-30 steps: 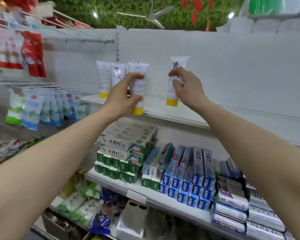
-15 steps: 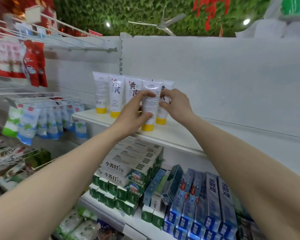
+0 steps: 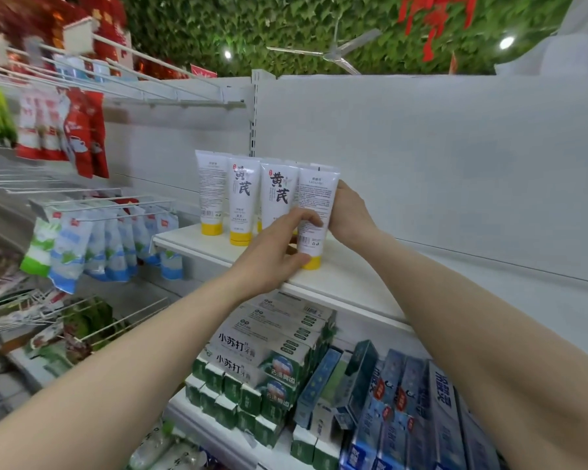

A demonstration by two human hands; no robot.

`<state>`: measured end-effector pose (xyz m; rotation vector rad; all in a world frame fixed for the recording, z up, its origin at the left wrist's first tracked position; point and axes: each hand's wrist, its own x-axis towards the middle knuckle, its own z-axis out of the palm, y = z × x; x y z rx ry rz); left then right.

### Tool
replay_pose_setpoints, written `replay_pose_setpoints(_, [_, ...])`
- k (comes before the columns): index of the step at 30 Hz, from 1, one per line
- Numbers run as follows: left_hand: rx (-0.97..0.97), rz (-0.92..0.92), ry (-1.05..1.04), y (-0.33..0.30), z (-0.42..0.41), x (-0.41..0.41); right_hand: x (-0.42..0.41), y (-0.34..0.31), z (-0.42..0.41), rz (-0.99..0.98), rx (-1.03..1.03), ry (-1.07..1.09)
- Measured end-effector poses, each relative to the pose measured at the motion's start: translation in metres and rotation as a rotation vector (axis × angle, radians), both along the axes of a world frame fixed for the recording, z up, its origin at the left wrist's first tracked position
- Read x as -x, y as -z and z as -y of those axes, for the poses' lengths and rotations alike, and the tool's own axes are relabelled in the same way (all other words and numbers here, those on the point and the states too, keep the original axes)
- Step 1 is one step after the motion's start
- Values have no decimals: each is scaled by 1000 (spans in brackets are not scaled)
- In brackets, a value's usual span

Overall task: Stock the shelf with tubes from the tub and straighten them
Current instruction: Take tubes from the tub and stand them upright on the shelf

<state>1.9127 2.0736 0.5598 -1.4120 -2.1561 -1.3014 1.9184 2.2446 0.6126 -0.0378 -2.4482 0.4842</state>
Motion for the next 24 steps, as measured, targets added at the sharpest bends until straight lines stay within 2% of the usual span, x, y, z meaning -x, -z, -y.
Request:
replay_pose_setpoints(5, [5,54,35,-3,0,-1,-5,3,-12,22,-140,-27])
replay_pose_setpoints(12, [-45,21,-35,1,4,-6,-47,7,-27,-32,-224,20])
replay_pose_setpoints(17, [-105,-100,-208,9,12,-25,-103,16,-33,-24,-293,154])
replay_pose_setpoints(24, [-6,-246,-273,20,18,-91,-199,34,-11,10,-438,272])
